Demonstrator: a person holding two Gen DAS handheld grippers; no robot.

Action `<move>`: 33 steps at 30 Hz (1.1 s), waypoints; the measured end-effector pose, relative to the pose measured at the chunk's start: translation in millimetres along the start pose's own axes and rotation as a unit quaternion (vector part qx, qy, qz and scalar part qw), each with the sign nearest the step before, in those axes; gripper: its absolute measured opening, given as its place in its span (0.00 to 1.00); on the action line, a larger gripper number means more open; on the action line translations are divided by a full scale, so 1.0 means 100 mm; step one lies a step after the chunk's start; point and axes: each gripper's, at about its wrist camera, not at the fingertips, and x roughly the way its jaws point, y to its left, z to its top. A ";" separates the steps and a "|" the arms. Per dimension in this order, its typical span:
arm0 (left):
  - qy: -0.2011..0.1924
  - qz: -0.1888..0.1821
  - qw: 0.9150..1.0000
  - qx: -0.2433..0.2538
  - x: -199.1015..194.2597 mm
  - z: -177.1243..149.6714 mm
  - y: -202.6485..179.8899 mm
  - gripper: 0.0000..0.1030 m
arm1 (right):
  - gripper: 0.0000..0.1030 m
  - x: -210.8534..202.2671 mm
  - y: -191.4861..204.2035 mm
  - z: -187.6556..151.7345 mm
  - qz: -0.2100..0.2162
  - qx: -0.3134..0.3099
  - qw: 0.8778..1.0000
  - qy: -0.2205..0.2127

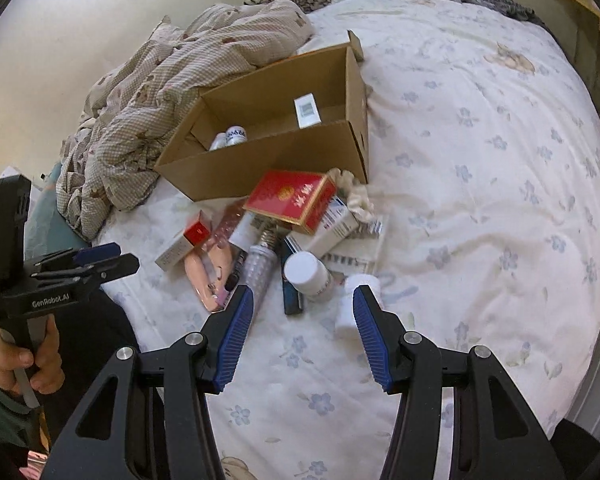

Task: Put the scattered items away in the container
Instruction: 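Grasp the white red-labelled pill bottle with the right gripper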

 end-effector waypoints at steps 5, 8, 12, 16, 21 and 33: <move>0.006 0.009 1.000 0.003 0.09 -0.07 0.01 0.63 | 0.55 0.03 -0.08 -0.03 -0.001 0.013 1.000 0.001; 0.004 0.013 1.000 0.001 0.14 -0.09 0.05 0.63 | 0.55 0.03 -0.14 -0.03 -0.002 0.025 1.000 -0.002; -0.001 -0.004 1.000 -0.013 0.19 -0.10 0.12 0.63 | 0.55 0.08 -0.27 -0.05 -0.001 0.059 0.998 0.008; -0.008 -0.021 0.999 -0.027 0.24 -0.10 0.17 0.63 | 0.55 0.16 -0.29 -0.07 -0.009 0.062 0.998 0.019; -0.009 -0.032 0.999 -0.040 0.31 -0.10 0.21 0.63 | 0.55 0.19 -0.31 -0.05 -0.021 0.067 0.997 0.013; -0.023 -0.063 0.994 -0.084 0.31 -0.11 0.34 0.63 | 0.55 0.56 -0.51 0.02 -0.053 0.087 0.993 0.052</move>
